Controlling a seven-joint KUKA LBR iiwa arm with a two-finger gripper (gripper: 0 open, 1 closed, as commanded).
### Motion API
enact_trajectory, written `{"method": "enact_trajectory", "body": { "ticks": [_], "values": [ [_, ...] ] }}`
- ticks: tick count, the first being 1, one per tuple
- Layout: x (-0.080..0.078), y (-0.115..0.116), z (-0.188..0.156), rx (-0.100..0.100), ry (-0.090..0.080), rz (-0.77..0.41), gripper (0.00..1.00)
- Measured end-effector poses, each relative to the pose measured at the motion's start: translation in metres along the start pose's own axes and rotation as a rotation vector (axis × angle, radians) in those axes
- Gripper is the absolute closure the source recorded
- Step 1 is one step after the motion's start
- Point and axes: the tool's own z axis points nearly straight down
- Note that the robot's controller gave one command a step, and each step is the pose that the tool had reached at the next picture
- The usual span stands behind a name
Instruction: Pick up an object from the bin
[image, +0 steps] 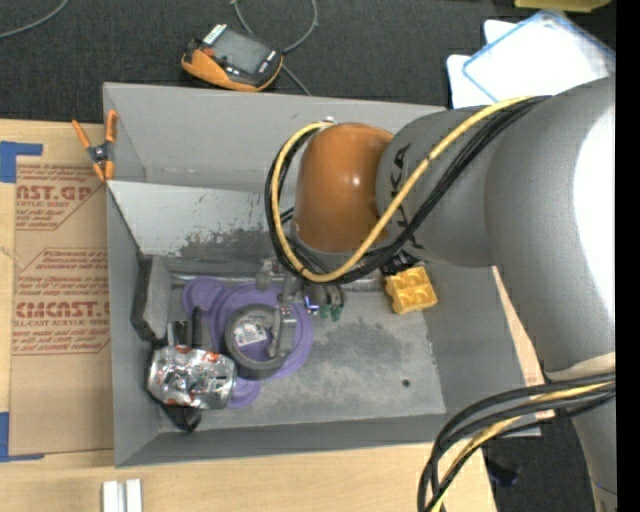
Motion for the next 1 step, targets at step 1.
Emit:
{"method": "enact_trajectory", "body": {
  "ticks": [1],
  "values": [
    [0.0, 0.0, 0.0002, 0.0, 0.0, -0.001, 0.0]
  ]
}}
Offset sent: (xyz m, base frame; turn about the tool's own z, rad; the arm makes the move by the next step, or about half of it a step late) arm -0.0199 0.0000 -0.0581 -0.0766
